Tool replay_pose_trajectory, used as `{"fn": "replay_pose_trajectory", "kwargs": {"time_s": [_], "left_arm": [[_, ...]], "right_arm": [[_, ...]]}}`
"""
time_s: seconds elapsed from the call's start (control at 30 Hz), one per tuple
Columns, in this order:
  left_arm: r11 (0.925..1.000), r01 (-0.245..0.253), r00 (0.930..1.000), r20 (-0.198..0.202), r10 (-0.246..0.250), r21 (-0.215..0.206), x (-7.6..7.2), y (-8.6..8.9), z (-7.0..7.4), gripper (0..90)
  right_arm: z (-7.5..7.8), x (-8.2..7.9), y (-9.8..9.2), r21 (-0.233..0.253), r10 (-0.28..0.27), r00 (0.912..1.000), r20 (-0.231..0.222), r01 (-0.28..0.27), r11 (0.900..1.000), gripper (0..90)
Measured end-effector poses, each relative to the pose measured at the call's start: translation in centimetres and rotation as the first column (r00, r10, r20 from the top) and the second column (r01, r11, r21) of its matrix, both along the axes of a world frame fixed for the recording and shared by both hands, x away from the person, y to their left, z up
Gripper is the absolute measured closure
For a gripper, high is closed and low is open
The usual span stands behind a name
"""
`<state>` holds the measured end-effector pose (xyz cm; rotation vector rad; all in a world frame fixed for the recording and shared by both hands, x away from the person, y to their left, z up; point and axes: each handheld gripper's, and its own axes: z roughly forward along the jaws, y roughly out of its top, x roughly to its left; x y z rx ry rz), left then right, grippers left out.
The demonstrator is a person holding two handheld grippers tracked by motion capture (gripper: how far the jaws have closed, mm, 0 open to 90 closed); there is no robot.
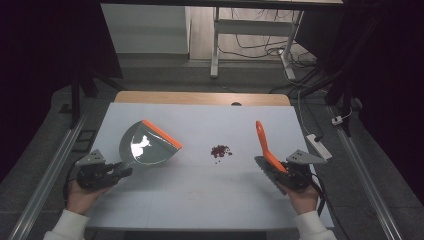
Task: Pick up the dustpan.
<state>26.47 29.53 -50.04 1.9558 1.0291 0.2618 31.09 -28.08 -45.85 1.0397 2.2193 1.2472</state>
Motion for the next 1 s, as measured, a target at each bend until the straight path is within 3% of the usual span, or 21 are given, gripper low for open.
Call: {"fn": "replay_pose_trajectory", "kwargs": {"time_s": [0.53,0.7,0.83,1.0], "left_arm": [[0.9911,0.128,0.9916,0.008,-0.129,0.036,-0.2,-2.0,0.4,61.3],[0.9825,0.179,0.9838,-0.008,-0.179,0.051,-0.1,-2.8,0.4,61.3],[0.9678,0.235,0.972,-0.009,-0.235,0.09,-0.2,-3.8,0.5,61.3],[0.9576,0.27,0.9629,-0.024,-0.269,0.101,0.0,-4.9,0.5,61.3]], "right_arm": [[-0.1,0.0,0.0,0.0,0.007,1.0,-0.002,-0.007,1.0,70.7],[-0.1,0.0,0.1,-0.001,0.01,0.9999,-0.003,-0.01,1.0,70.7],[-0.1,0.0,0.1,-0.006,0.011,0.9999,-0.002,-0.011,1.0,70.7],[-0.1,0.0,0.2,-0.004,0.012,0.9999,-0.002,-0.012,1.0,70.6]]}}
